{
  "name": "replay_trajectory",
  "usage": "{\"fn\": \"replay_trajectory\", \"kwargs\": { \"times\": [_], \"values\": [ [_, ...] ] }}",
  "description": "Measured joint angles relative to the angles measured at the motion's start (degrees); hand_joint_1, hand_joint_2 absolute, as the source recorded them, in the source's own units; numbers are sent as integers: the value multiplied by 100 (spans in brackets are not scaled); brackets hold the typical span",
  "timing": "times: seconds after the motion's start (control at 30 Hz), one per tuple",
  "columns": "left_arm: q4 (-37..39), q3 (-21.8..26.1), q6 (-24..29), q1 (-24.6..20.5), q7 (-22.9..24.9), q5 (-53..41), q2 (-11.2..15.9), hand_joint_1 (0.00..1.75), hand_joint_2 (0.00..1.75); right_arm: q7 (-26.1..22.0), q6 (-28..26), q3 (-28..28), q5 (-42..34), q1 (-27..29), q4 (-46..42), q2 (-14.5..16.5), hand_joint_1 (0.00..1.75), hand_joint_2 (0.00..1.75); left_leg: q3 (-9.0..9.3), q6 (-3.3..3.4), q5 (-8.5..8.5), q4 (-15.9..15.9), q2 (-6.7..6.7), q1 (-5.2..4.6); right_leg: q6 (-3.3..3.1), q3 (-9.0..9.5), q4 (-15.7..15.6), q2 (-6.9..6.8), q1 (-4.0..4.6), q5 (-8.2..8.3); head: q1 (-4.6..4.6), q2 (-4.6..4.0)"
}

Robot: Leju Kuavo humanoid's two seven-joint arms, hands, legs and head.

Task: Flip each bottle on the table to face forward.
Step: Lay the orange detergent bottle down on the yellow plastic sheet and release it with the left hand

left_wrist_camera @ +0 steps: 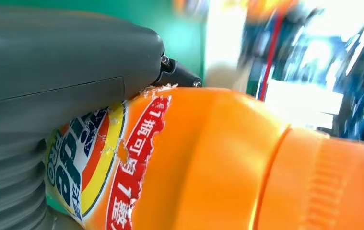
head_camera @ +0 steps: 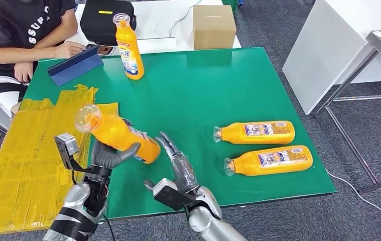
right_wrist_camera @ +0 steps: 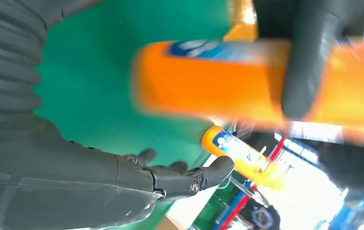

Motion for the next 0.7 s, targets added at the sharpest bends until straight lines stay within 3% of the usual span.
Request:
{"fn": "replay_trajectory", "kwargs": {
  "times": [0.23, 0.4, 0.57, 0.7],
  "values": [
    [80, 251, 2033, -622, -185, -2703, 316, 175, 175, -120, 444, -536, -537, 432, -1492, -305, 0, 175, -1, 1, 2, 0, -2, 0, 1, 1, 1, 0, -1, 1, -1, 0],
    [315, 357, 2546, -1003, 199, -4470, 521, 175, 175, -143, 673, -898, -620, 600, -2257, -402, 0, 175, -1, 1, 2, 0, -2, 0, 1, 1, 1, 0, -1, 1, -1, 0],
    [807, 296, 3124, -1347, 1314, -7268, 768, 175, 175, -140, 875, -1116, -638, 643, -2589, -425, 0, 175, 1, 1, 2, 0, 1, 0, 1, 1, 1, 1, 0, 1, 0, 0],
    [1525, 107, 2705, -1662, 2225, -9330, 1018, 175, 175, -112, 986, -1205, -636, 643, -2765, -425, 0, 175, 3, -1, 3, 0, 3, 1, 0, 0, 2, 1, 1, 1, -1, 0]
  ]
}}
